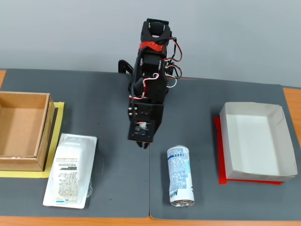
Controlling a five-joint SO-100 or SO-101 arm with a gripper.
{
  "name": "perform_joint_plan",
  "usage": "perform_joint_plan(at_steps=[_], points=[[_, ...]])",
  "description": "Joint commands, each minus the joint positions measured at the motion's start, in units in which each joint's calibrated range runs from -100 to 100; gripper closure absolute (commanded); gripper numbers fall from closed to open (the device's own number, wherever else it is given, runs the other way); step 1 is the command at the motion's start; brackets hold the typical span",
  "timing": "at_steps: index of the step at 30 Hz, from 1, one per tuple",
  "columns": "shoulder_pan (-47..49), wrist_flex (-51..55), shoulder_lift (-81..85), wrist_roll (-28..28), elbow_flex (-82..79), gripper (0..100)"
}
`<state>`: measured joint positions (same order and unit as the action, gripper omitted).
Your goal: Pick the sandwich and put it in the gray box
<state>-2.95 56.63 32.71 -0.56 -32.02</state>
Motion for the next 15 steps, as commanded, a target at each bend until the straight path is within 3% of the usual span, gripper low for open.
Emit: perform_joint_plan(at_steps=[1, 8, 15], points=[[-3.73, -0.73, -2.82, -0.3, 4.92, 98], [-7.76, -0.65, -9.78, -0.61, 9.54, 98], [-10.59, 0.14, -16.39, -5.04, 15.69, 98]])
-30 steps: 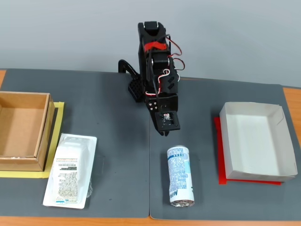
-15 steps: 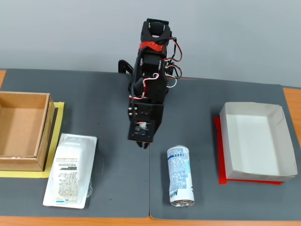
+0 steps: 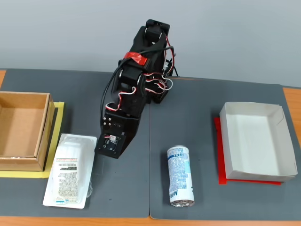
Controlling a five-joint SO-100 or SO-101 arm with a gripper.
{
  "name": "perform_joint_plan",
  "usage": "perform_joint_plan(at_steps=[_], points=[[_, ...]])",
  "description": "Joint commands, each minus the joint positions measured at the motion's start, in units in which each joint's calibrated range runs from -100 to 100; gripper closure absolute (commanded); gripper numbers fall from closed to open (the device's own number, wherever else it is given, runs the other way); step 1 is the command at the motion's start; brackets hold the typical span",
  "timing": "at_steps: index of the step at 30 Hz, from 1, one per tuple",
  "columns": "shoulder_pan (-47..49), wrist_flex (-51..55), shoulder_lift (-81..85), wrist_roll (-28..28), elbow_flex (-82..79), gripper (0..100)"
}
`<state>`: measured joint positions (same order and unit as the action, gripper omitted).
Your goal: Pick the sandwich and put it in the gray box
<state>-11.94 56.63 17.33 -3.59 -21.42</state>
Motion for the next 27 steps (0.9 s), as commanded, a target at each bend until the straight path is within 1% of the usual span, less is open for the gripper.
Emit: perform_joint_plan(at_steps=[1, 6, 10, 19, 23, 27], points=[[-2.12, 0.14, -1.69, -2.74, 5.91, 98], [-4.06, 0.66, -3.56, -6.6, 7.99, 98], [-5.48, 5.52, -3.22, -9.41, 8.08, 98], [-11.37, 6.65, -4.4, -13.06, 11.15, 98], [-11.82, 6.73, -6.95, -14.93, 14.5, 98], [-11.82, 6.73, -9.49, -15.09, 20.56, 98]])
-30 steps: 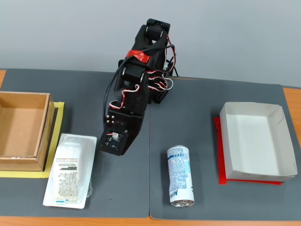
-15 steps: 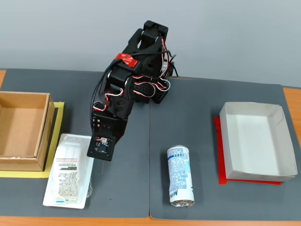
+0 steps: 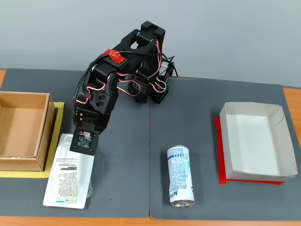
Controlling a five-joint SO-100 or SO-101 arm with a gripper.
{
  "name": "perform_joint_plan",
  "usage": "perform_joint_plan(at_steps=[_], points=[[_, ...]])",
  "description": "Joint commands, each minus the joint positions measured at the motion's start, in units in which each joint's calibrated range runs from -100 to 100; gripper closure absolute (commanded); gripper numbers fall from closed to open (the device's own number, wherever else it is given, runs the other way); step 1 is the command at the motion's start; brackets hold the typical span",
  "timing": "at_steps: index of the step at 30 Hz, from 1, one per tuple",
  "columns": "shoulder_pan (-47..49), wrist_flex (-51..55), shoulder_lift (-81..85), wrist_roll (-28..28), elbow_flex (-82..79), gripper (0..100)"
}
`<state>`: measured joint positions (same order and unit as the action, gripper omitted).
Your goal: Pick the sandwich and put it in the gray box
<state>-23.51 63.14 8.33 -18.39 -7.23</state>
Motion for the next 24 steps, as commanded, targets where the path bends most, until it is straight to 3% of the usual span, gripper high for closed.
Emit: perform_joint_plan(at_steps=[1, 20, 22, 24], points=[[-0.25, 0.23, -1.16, -0.29, 7.64, 98], [-2.42, 0.32, -6.84, -4.09, 12.07, 98], [-2.42, 0.32, -6.84, -4.09, 12.07, 93], [-2.49, 0.84, -6.84, -4.09, 11.98, 82]])
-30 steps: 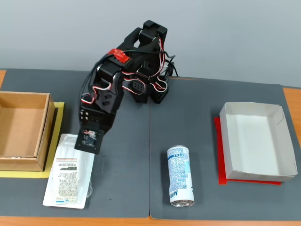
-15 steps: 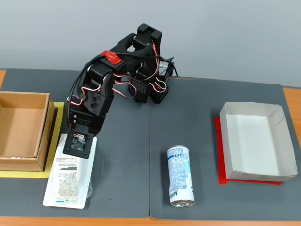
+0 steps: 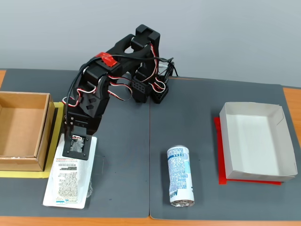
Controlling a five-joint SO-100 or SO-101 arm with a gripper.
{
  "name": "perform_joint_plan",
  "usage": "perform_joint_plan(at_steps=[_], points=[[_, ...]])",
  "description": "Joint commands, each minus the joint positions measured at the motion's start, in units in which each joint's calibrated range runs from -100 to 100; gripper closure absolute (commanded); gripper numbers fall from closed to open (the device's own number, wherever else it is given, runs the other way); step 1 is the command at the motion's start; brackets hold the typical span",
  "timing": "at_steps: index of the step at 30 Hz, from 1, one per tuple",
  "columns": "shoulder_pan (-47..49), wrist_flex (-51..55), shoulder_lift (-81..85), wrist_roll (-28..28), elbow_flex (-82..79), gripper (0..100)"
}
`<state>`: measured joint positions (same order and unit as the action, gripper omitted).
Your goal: Pick the sandwich and put it in the gray box
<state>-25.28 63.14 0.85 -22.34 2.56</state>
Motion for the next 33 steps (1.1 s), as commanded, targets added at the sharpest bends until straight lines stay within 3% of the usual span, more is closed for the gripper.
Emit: perform_joint_plan(at_steps=[1, 3, 6, 33], points=[[-0.72, 1.88, 0.63, -0.14, 2.28, 75], [-0.65, 3.7, 0.63, -0.14, 2.28, 63], [-0.2, 4.66, 0.63, -0.08, 2.19, 53], [1.96, 3.79, -6.66, 0.33, 1.83, 54]])
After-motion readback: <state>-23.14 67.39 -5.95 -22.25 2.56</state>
